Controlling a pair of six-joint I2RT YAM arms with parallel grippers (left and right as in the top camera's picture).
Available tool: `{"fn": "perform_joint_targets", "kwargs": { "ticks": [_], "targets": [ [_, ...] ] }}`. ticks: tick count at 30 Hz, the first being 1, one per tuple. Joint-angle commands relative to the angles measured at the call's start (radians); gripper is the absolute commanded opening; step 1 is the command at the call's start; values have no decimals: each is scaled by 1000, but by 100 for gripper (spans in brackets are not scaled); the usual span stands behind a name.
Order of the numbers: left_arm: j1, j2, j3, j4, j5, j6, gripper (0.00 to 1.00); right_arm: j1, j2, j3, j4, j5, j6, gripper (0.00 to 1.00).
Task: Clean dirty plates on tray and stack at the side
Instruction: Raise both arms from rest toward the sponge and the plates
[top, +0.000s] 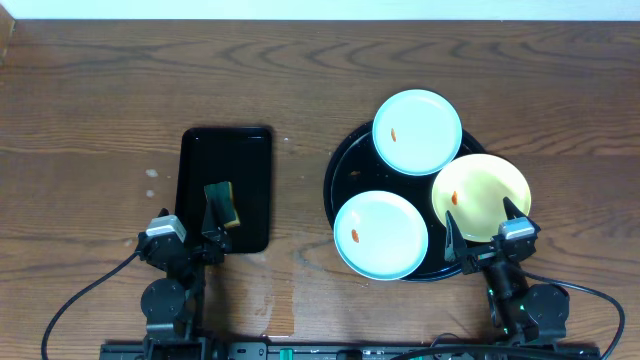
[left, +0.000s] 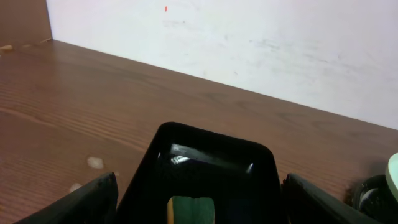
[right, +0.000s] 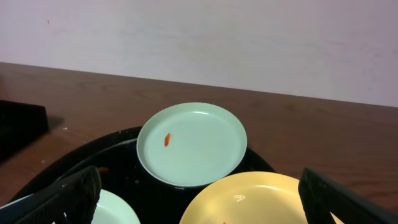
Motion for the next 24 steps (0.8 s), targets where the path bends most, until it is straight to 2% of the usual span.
{"fn": "perform_joint_targets", "kwargs": {
  "ticks": [1, 7, 12, 16, 21, 24],
  "targets": [
    [-4, -6, -33, -10, -1, -8, 85, -18, -6, -2, -2, 4, 10, 99],
    [-4, -6, -33, -7, 2, -8, 85, -18, -6, -2, -2, 4, 10, 99],
    [-4, -6, -33, -8, 102, -16, 85, -18, -6, -2, 1, 1, 10, 99],
    [-4, -6, -33, -5, 111, -21, 85, -18, -6, -2, 9, -9, 18, 99],
    [-4, -6, -4, 16, 112, -140, 85, -18, -2, 47, 37, -98, 21, 99],
    [-4, 6, 85, 14, 137, -219, 85, -18, 43, 137, 22, -149, 21, 99]
  ]
}}
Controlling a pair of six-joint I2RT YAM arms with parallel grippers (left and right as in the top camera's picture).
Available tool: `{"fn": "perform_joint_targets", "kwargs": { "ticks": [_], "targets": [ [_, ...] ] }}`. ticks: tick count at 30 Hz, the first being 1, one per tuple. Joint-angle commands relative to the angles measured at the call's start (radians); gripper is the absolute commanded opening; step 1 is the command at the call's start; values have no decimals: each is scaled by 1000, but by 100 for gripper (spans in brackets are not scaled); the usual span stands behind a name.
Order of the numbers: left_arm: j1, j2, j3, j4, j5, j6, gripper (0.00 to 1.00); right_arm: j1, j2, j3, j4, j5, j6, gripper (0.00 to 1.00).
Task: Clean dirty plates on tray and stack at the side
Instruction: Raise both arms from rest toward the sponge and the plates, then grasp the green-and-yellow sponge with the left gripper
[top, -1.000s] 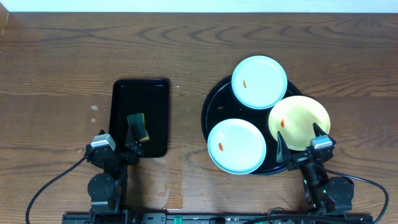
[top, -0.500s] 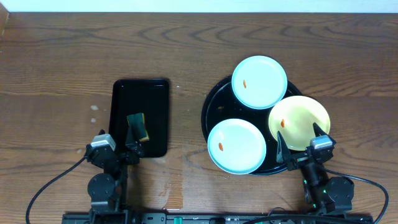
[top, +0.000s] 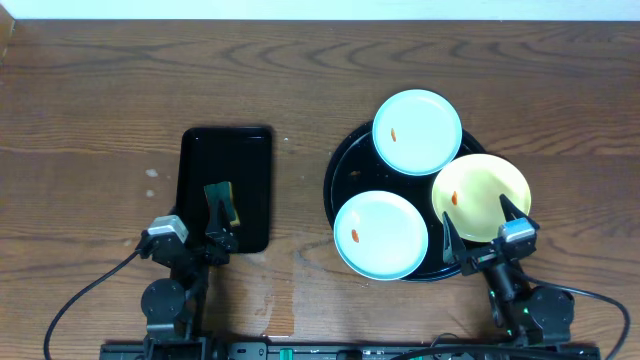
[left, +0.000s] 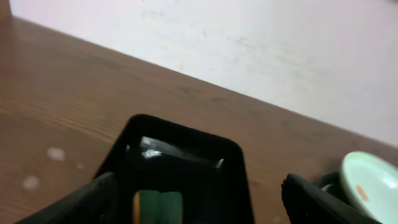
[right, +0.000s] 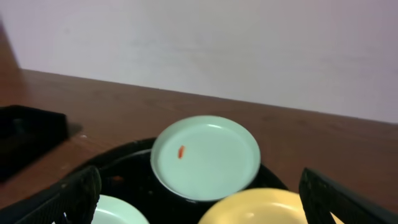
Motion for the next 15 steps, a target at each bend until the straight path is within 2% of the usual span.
{"fn": "perform_joint_targets", "kwargs": {
  "ticks": [1, 4, 8, 10, 15],
  "targets": [
    [-4, 23, 130, -8, 43, -108, 85, -18, 61, 135, -16, -88, 18, 99],
    [-3, 114, 269, -84, 42, -107, 85, -18, 191, 267, -83, -109, 18, 99],
    [-3, 387, 540, -262, 58, -97, 85, -18, 500, 573, -240, -109, 13, 99],
    [-3, 541, 696, -382, 93, -37, 85, -18, 653, 747, -351, -109, -3, 99],
    [-3, 867, 1054, -717, 99, 22, 85, -18, 981, 1130, -666, -109, -16, 99]
  ]
}}
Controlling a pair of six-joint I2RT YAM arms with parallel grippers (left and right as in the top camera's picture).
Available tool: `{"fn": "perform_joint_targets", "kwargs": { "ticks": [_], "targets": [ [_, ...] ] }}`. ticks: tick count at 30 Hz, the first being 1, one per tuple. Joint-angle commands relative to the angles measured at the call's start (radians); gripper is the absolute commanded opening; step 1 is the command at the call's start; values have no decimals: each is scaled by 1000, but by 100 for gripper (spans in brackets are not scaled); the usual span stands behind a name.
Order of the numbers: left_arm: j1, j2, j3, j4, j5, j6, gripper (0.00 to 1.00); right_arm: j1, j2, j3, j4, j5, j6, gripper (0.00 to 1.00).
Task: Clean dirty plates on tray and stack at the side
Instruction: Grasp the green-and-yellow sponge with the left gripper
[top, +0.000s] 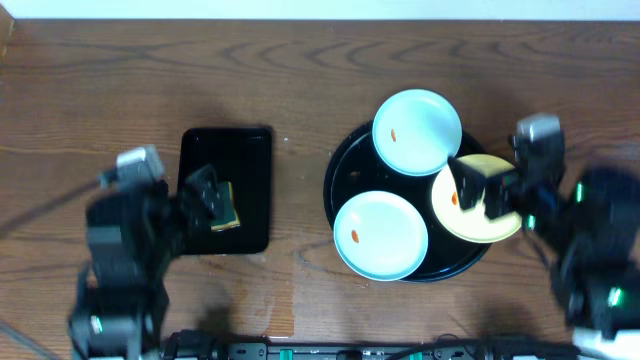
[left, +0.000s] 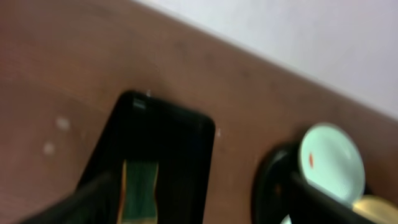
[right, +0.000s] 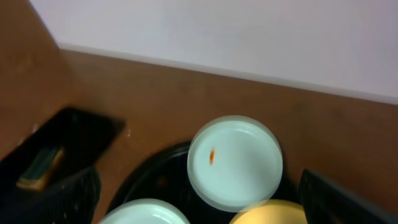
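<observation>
A round black tray (top: 345, 165) holds three plates, each with an orange speck. They are a pale blue plate (top: 417, 130) at the back, another pale blue plate (top: 380, 235) at the front and a yellow plate (top: 505, 180) at the right. A green-and-yellow sponge (top: 227, 206) lies in a black rectangular tray (top: 240, 150). My left gripper (top: 205, 205) hovers open over that tray's left half, beside the sponge (left: 140, 186). My right gripper (top: 480, 190) hangs open above the yellow plate. From the right wrist I see the back plate (right: 235, 162) between the fingers.
The wooden table (top: 300, 80) runs to a white wall at the back. A few pale spots (top: 150, 175) mark the wood left of the rectangular tray. Bare wood separates the two trays.
Both arms have risen from low at the table's front edge and come forward. The left gripper is now over the rectangular tray, the right over the yellow plate. Both stay open.
At first both arms sat low at the front edge with open grippers, the left behind the sponge tray, the right behind the plates. Then both wrist views had shifted slightly. Now both grippers stand high over their trays, and plates and sponge are unmoved.
</observation>
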Motion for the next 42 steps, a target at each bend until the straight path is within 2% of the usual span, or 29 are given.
{"fn": "perform_joint_targets", "kwargs": {
  "ticks": [1, 5, 10, 16, 20, 21, 23, 26, 34, 38, 42],
  "targets": [
    [-3, 233, 261, -193, 23, 68, 85, -18, 232, 271, -191, -9, -10, 99],
    [-3, 406, 399, -345, 18, 68, 85, -18, 398, 433, -337, 0, -35, 99],
    [-3, 517, 405, -409, 25, 64, 85, -18, 501, 456, -370, -43, -2, 99],
    [-2, 649, 325, -445, -43, 38, 84, -18, 555, 454, -425, -54, -2, 99],
    [-2, 780, 236, -375, -42, -8, 83, -18, 570, 454, -436, -54, -2, 99],
    [-2, 808, 222, -350, -42, -7, 78, -18, 570, 454, -435, -54, -2, 99],
    [-2, 870, 206, -306, -42, -7, 56, -18, 570, 454, -430, -54, -2, 99],
    [-4, 973, 203, -260, -42, -7, 33, -18, 570, 454, -427, -54, -2, 99],
    [-4, 1135, 203, -164, -96, -4, 23, -18, 570, 454, -429, -54, -2, 99],
    [-4, 1175, 203, -124, -95, -4, 13, -18, 570, 453, -428, -54, -2, 99],
    [-3, 1180, 224, -135, -45, -2, 10, -18, 570, 454, -429, -54, -2, 99]
  ]
}}
